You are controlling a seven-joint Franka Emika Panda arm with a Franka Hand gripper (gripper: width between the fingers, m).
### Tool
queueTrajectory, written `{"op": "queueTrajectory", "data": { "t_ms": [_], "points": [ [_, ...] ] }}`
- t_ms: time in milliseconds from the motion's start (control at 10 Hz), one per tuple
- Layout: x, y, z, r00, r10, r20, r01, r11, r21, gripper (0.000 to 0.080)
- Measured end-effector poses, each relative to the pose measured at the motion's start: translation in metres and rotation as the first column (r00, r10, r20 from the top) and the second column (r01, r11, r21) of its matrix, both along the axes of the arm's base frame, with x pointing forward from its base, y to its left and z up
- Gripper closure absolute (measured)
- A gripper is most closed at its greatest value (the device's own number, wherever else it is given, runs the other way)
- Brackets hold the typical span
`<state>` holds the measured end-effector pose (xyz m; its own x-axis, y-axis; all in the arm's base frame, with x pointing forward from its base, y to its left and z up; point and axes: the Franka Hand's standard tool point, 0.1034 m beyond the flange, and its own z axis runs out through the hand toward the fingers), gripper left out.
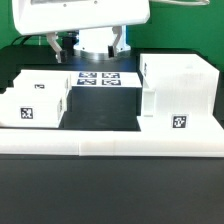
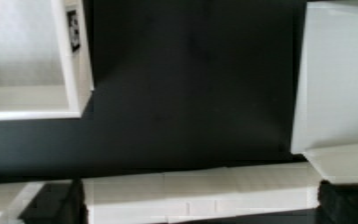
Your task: Assemble drawer
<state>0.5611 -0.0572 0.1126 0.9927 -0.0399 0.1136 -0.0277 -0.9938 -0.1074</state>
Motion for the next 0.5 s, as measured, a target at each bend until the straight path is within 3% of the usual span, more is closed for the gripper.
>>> {"op": "queueTrajectory", "data": {
  "t_ms": [300, 500],
  "points": [
    [-0.03, -0.036, -0.029, 0.999, -0.029, -0.018, 0.028, 0.999, -0.033, 0.0151],
    [-0.039, -0.045, -0.047, 0.996, -0.068, -0.051, 0.067, 0.997, -0.025, 0.0151]
  ]
}}
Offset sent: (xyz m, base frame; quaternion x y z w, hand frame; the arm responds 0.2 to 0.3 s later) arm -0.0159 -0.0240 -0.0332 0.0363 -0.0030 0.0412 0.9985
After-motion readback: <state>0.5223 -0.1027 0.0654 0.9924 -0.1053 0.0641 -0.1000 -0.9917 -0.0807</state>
